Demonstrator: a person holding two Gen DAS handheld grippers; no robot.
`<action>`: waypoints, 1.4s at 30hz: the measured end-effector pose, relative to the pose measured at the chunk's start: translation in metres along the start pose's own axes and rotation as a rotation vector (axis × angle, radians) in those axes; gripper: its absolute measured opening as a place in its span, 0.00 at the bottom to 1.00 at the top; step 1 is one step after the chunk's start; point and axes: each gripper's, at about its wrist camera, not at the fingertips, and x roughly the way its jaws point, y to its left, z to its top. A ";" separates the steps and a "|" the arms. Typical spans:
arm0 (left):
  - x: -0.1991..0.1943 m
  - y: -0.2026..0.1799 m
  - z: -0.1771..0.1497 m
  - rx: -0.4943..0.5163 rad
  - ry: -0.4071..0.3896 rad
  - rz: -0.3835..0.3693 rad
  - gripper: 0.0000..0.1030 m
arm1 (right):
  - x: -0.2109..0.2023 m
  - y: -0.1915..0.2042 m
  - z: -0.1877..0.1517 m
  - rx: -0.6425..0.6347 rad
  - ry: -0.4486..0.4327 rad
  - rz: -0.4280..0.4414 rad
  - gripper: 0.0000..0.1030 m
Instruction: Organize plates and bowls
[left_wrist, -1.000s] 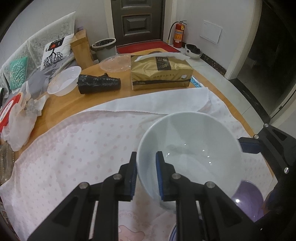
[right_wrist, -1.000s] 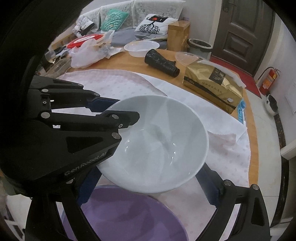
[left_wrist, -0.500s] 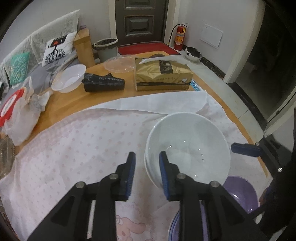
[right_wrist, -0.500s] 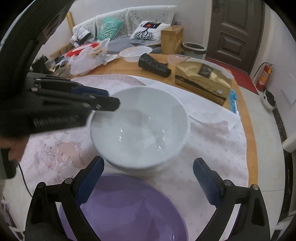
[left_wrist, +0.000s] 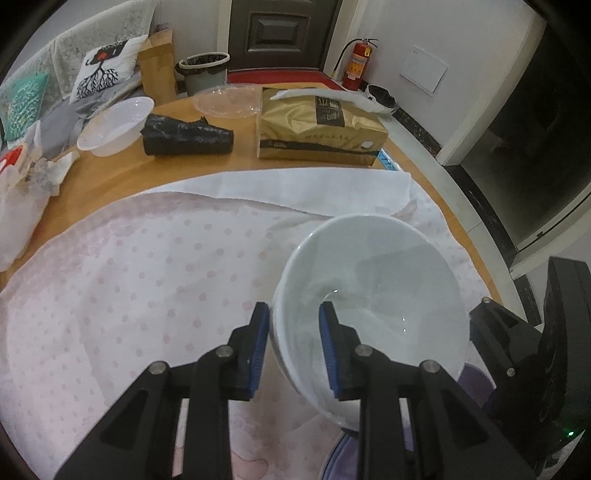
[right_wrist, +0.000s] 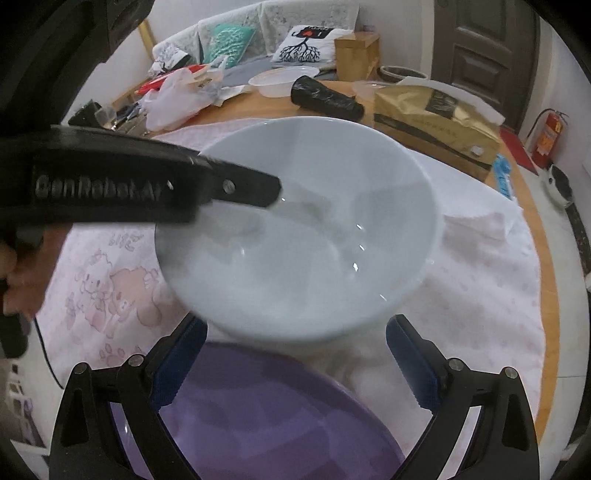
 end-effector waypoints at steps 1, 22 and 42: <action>0.002 0.001 0.001 -0.006 0.002 -0.007 0.23 | 0.003 -0.001 0.002 0.010 0.002 0.003 0.94; 0.016 0.012 0.002 -0.023 0.019 -0.066 0.22 | 0.051 -0.001 0.019 0.053 0.043 -0.051 0.99; 0.021 0.009 0.001 -0.008 0.031 -0.072 0.24 | 0.039 0.004 0.014 0.062 -0.049 -0.074 0.98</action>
